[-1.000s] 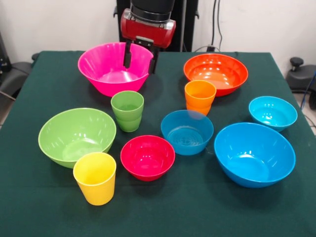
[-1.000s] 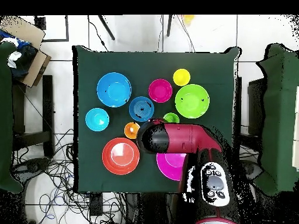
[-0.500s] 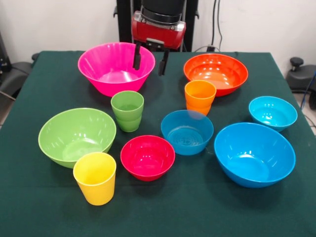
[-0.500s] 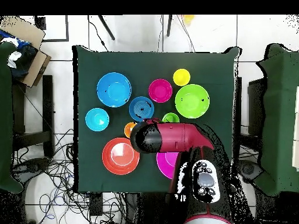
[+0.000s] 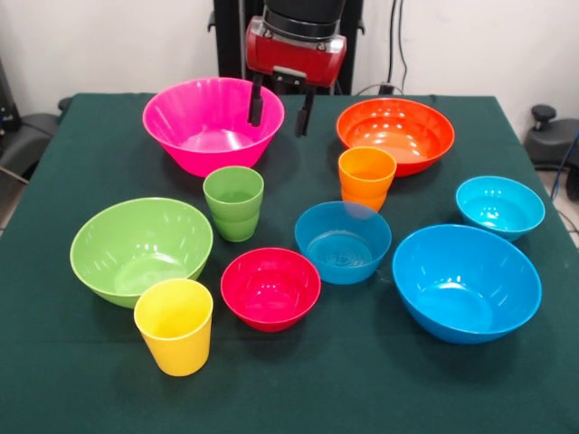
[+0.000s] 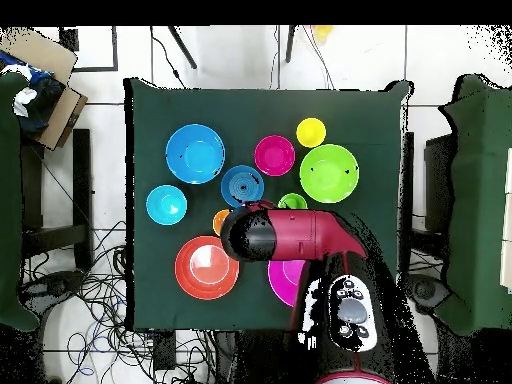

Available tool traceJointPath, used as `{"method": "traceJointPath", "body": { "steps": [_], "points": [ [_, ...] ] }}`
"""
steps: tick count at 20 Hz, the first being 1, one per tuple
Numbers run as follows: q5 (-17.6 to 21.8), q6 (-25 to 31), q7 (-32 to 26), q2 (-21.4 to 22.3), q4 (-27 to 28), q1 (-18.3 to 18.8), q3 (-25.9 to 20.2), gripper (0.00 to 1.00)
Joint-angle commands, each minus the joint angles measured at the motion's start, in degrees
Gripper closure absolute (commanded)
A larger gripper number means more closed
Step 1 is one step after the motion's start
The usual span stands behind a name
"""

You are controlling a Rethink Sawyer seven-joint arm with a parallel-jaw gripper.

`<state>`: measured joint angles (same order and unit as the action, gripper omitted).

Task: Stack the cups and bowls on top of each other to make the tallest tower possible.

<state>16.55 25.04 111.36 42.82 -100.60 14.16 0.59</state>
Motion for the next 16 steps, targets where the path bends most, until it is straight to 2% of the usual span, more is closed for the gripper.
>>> {"method": "traceJointPath", "body": {
  "steps": [1,10,16],
  "points": [
    [0.4,-0.3,3.0,-1.2,-2.3,2.6,-2.2,0.0],
    [2.6,-3.3,2.4,-1.1,-4.4,4.3,-2.1,0.0],
    [3.2,-4.8,3.1,-2.3,-4.1,3.5,-1.5,0.0]
  ]
}}
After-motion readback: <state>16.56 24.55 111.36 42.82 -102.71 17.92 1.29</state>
